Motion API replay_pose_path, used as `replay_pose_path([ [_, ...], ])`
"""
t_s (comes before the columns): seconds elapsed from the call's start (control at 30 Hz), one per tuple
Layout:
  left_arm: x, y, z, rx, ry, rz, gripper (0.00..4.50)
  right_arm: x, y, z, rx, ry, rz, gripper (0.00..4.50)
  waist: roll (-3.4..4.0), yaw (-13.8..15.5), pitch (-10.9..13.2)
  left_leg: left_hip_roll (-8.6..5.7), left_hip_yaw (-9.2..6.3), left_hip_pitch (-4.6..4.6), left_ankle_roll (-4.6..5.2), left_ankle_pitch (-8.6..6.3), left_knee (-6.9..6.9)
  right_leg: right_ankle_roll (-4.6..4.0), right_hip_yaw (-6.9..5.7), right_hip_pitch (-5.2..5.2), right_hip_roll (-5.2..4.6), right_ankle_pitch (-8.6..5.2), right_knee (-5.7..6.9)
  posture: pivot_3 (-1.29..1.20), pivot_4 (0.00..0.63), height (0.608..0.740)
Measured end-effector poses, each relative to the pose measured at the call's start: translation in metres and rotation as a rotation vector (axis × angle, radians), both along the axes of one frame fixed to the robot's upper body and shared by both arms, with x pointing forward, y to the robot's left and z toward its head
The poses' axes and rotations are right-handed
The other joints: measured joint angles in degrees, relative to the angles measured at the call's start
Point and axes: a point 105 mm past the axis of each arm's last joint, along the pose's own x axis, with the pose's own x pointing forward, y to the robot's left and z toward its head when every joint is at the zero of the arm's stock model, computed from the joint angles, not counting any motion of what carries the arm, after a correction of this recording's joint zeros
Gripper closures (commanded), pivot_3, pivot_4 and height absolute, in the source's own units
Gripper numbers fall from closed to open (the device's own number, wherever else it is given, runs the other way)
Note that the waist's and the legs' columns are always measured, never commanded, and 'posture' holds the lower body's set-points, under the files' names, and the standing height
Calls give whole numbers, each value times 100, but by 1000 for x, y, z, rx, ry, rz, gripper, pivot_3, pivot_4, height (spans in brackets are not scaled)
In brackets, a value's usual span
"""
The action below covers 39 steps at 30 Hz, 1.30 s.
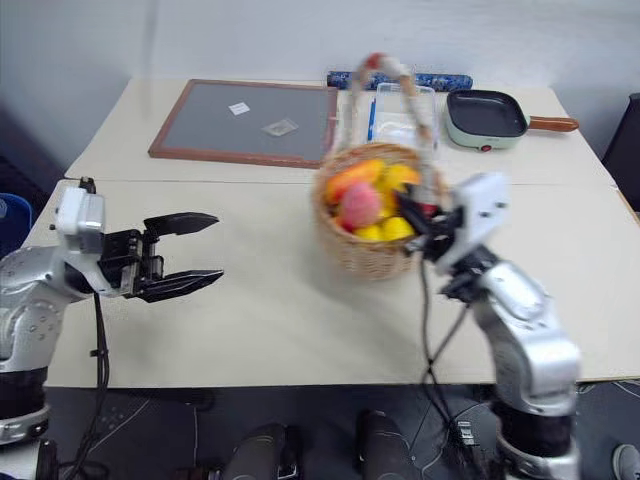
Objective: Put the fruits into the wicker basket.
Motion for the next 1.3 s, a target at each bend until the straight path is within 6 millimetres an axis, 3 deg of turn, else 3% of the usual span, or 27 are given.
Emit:
replay_pose_path([
  [0.07, 4, -4, -2, -4, -1, -16, 0, -9, -39, 1, -25, -19, -104, 4311, 0, 11, 0, 1, 3, 3, 1, 0, 2, 0, 2, 1, 2, 0, -6, 0, 150, 740],
  [0.2, 8, -14, -3, 2, -3, -71, 0, -15, -83, -1, -36, -66, -151, 4311, 2, -76, -1, 5, 24, 24, 2, 4, 2, 0, 13, 10, 9, 0, -15, 0, 150, 740],
  [0.4, 12, -20, 4, 3, -19, -111, 0, 6, -108, -26, -10, -6, -80, 4311, 12, -159, 3, 5, 23, 30, 0, 7, 2, 0, 17, 6, 5, 0, 2, 0, 150, 740],
  [0.53, 12, -20, 8, 7, -33, -117, 0, 17, -118, -27, 17, 9, -42, 4311, 15, -137, 1, 7, 16, 31, 0, 7, 4, 0, 13, 9, 4, 0, 7, 0, 150, 740],
  [0.57, 13, -20, 7, 8, -30, -115, 0, 18, -120, -29, 33, 16, -38, 3572, 16, -137, 1, 7, 16, 30, 0, 7, 4, 0, 14, 9, 4, 0, 7, 0, 150, 740],
  [0.73, 12, -16, 3, 20, -16, -99, 0, 18, -121, -50, 40, 87, -16, 1962, 16, -133, 1, 5, 16, 29, 1, 8, 6, 0, 14, 9, -1, 0, 7, 0, 150, 740],
  [0.93, 3, 16, -15, 93, 68, 19, 0, -24, -130, -42, -103, 58, -19, 14, 24, -118, 4, 5, 10, 28, 0, 6, 2, 0, 13, 10, -6, 0, 0, 0, 150, 740],
  [1.03, -7, 34, -26, 145, 104, 74, 0, -50, -145, -35, -192, 82, -45, 14, 26, -119, 3, 6, 9, 32, 0, 4, 0, 0, 14, 15, -9, 0, -6, 0, 150, 740],
  [1.17, -12, 53, -45, 177, 136, 162, 0, -79, -151, -53, -322, 188, 21, 14, 26, -97, 2, 9, 5, 32, 3, -2, -3, -4, 14, 25, -12, -2, -30, 0, 150, 740],
  [1.23, -15, 61, -53, 200, 144, 204, 0, -85, -140, -66, -355, 237, 121, 14, 27, -108, 1, 7, 8, 33, 6, -4, -3, -4, 17, 26, -22, -2, -30, 0, 150, 740],
  [1.3, -27, 70, -72, 262, 180, 245, 0, -86, -105, -85, -394, 294, 331, 14, 31, -187, -1, 20, 16, 51, -5, -18, -6, -12, 28, 27, -30, -4, -27, 0, 150, 740],
])
